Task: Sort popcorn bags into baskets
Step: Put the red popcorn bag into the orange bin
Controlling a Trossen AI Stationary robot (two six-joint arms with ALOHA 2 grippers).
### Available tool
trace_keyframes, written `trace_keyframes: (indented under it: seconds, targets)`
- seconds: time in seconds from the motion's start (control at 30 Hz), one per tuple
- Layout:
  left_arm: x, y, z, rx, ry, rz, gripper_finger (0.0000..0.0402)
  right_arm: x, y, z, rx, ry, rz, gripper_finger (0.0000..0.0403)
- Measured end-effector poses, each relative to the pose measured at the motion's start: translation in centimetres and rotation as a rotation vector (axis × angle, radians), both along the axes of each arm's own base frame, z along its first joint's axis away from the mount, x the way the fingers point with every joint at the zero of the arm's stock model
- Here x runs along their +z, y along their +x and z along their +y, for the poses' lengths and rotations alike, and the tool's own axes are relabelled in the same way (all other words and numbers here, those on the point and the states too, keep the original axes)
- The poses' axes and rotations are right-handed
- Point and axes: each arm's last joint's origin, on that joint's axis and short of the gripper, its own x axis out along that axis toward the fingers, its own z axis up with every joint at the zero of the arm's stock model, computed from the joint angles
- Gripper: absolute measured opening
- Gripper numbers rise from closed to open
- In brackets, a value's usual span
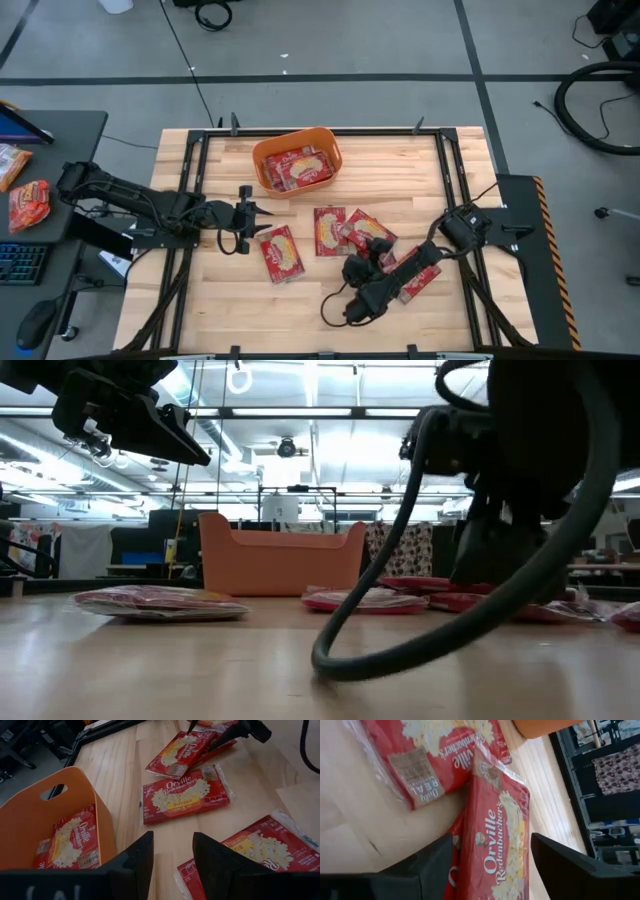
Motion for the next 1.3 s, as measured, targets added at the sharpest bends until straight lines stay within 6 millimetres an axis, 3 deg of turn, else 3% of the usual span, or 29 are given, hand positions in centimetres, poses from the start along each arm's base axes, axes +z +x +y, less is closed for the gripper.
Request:
trace_keyframes:
  seconds: [0.37, 0.77, 0.9, 1.03, 1.13, 1.3]
  targets:
    - [0.0, 0.0, 0.0, 0.0, 0.001, 0.003, 0.0141, -2.0, -0.5, -2.1, -0.031, 0.029, 0.072, 0.0204]
    - [0.0, 0.0, 0.0, 0.0, 0.001, 0.004, 0.0141, -1.0, -2.5, -3.3, -0.041, 0.084, 0.097, 0.0157]
    - [0.0, 0.0, 0.0, 0.0, 0.001, 0.004, 0.0141, -1.8, -2.8, -3.7, -0.028, 0.136, 0.109, 0.0114]
    - [0.0, 0.0, 0.0, 0.0, 0.001, 0.004, 0.0141, -2.3, -2.9, -3.9, -0.026, 0.162, 0.108, 0.0046]
    - [0.0, 0.0, 0.0, 0.0, 0.001, 0.004, 0.0141, -1.8, -2.8, -3.9, -0.025, 0.164, 0.099, 0.0013]
    - [0.0, 0.0, 0.0, 0.0, 0.001, 0.004, 0.0141, 0.2, -2.6, -3.7, -0.047, 0.181, 0.114, 0.0025]
